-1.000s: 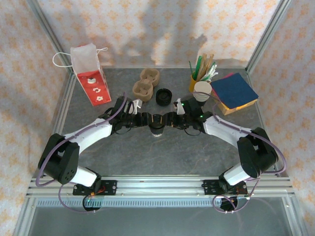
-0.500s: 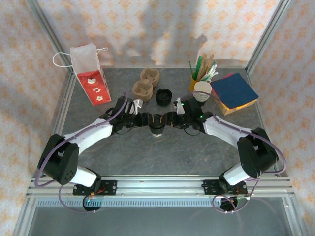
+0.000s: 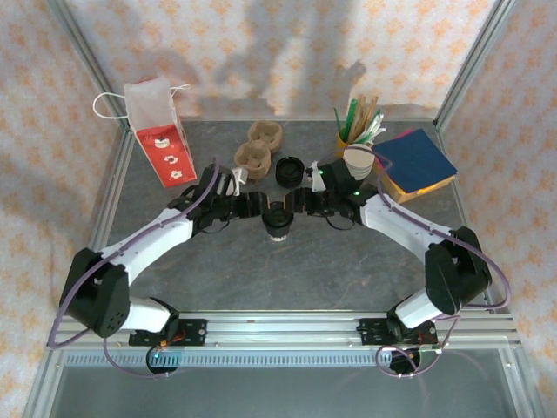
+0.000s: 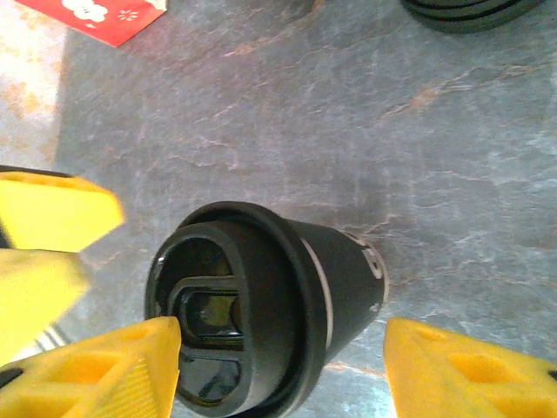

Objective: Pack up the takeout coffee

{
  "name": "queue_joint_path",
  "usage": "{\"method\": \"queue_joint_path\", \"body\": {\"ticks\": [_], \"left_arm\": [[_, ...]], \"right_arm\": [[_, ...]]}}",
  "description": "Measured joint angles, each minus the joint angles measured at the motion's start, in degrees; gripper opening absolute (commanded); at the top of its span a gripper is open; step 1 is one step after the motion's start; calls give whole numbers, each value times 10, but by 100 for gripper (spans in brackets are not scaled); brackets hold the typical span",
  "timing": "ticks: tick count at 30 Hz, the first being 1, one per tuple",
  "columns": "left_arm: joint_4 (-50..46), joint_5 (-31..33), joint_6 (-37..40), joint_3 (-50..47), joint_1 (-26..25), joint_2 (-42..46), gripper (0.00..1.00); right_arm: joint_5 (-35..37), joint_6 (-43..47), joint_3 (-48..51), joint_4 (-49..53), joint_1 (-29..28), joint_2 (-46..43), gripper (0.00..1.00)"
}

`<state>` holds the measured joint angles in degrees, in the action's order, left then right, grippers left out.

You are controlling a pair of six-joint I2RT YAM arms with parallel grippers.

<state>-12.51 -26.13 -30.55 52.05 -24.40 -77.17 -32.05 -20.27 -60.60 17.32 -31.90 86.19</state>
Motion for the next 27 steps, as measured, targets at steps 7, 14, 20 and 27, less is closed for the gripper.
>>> {"method": "queue_joint_path", "body": {"ticks": [7, 14, 20, 27], "left_arm": [[-10, 146, -24, -1, 23, 120, 78], [31, 237, -58, -51, 58, 239, 82], [41, 257, -70, -70, 66, 254, 82], [42, 260, -71, -76, 71, 252, 82]], "right_arm": [[88, 0, -40, 51, -44, -22, 65], [205, 2, -81, 82, -121, -34, 73], [296, 5, -137, 129, -166, 6, 74], [332, 9, -174, 166, -202, 68, 75]]}}
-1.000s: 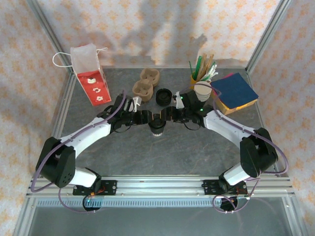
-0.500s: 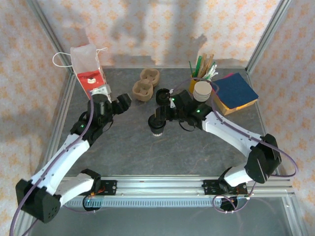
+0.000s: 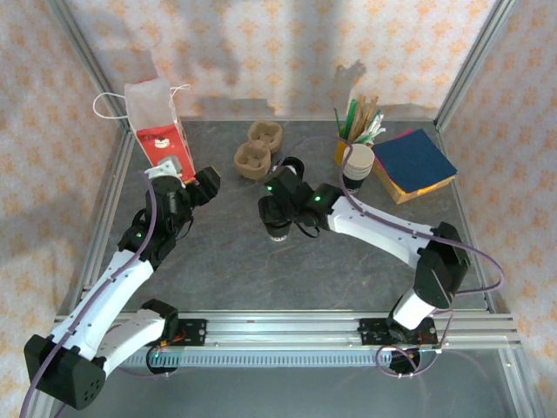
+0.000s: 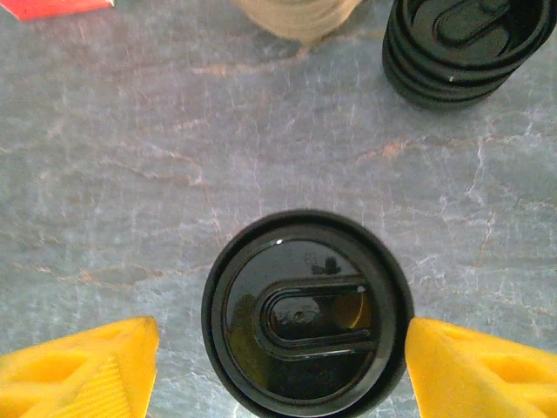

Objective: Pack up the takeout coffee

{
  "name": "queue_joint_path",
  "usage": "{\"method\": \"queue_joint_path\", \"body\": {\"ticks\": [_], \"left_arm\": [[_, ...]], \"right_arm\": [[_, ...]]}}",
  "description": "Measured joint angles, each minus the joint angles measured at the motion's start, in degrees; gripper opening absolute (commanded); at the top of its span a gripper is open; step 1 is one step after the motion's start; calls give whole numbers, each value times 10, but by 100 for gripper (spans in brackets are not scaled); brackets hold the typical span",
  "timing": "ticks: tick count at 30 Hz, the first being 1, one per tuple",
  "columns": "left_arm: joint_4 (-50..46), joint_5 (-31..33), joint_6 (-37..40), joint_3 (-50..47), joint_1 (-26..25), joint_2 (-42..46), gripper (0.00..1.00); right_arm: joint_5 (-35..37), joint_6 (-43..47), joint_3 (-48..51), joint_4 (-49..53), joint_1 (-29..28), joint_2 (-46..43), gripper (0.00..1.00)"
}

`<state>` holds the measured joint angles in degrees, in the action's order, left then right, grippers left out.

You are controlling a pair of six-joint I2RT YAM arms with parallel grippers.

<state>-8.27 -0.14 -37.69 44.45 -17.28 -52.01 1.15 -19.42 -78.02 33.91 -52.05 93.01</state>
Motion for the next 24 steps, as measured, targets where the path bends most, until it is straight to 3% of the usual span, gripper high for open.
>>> {"method": "queue_joint_path", "body": {"ticks": [24], "left_arm": [[4, -11, 0, -8, 8, -13, 82]], "right_arm": [[23, 0, -65, 82, -7, 85, 76]]}}
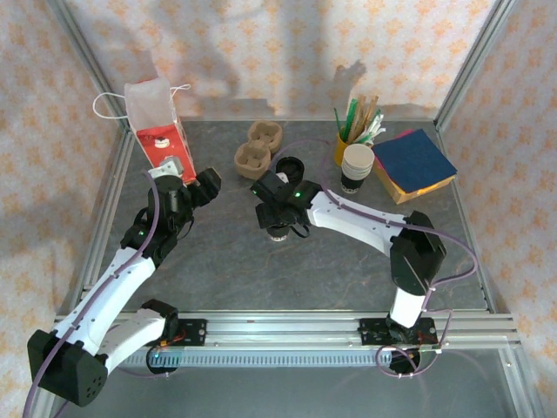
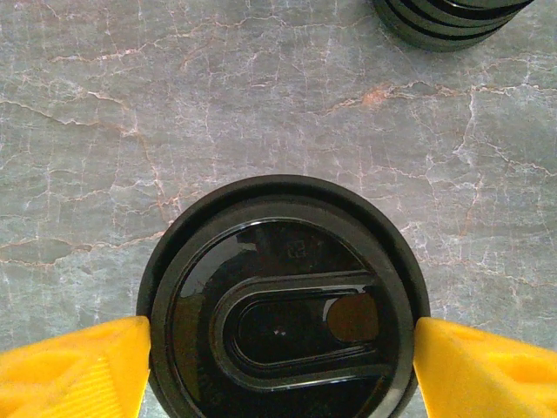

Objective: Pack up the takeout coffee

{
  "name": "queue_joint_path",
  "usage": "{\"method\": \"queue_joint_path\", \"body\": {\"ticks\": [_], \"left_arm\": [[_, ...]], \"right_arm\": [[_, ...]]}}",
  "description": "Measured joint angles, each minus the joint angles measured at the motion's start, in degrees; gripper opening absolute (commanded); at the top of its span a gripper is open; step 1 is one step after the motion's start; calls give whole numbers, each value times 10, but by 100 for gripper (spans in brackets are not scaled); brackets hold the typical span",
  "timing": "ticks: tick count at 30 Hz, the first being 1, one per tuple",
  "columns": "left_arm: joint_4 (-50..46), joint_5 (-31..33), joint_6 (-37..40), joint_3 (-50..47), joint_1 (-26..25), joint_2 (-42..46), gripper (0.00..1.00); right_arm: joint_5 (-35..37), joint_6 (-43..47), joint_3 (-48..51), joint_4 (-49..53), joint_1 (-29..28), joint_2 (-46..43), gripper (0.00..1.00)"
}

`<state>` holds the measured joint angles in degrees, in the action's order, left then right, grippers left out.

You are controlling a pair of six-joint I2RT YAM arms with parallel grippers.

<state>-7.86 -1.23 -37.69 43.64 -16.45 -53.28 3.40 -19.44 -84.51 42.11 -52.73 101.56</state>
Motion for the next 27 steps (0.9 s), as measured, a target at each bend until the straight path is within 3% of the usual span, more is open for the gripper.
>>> {"method": "queue_joint_path", "body": {"ticks": [7, 27], "left_arm": [[0, 0, 0, -2, 0, 0, 82], [2, -4, 0, -11, 5, -5, 82]], "right_arm": [[1, -2, -15, 9, 0, 9, 71], [3, -2, -39, 21, 0, 30, 74]]}}
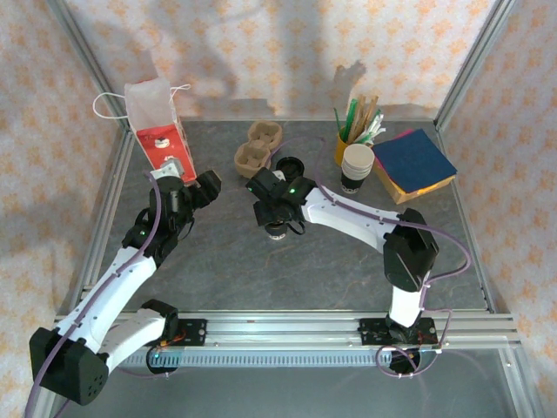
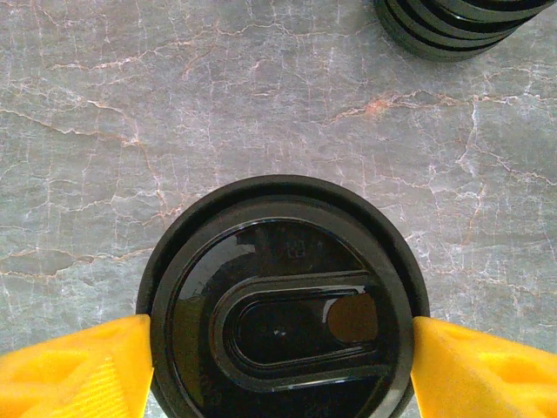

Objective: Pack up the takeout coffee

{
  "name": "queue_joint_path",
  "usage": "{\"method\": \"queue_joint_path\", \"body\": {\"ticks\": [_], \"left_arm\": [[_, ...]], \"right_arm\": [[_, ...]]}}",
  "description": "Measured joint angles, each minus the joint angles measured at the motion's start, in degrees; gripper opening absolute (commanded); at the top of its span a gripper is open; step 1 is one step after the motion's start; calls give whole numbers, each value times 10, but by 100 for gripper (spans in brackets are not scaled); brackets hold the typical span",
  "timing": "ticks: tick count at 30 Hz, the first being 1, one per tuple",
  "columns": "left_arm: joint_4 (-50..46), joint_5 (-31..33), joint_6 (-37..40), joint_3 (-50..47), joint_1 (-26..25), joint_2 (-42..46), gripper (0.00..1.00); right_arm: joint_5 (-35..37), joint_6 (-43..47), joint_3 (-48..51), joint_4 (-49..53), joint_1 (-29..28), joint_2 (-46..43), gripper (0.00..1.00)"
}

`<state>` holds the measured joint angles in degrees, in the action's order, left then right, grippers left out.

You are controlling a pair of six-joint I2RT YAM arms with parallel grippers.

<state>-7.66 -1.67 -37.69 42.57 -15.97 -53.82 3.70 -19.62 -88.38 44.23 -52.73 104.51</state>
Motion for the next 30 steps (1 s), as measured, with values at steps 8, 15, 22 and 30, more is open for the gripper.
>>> {"method": "queue_joint_path", "body": {"ticks": [8, 15, 22, 30], "left_arm": [[3, 0, 0, 0, 0, 0, 82], [7, -8, 0, 0, 4, -3, 82], [7, -9, 0, 0, 4, -3, 82], [11, -9, 0, 0, 4, -11, 82]], "right_arm": [[0, 2, -9, 6, 0, 6, 70], [3, 2, -10, 8, 0, 6, 69], [0, 2, 23, -11, 19, -16, 70], [11, -3, 106, -33, 83, -82, 71]]}}
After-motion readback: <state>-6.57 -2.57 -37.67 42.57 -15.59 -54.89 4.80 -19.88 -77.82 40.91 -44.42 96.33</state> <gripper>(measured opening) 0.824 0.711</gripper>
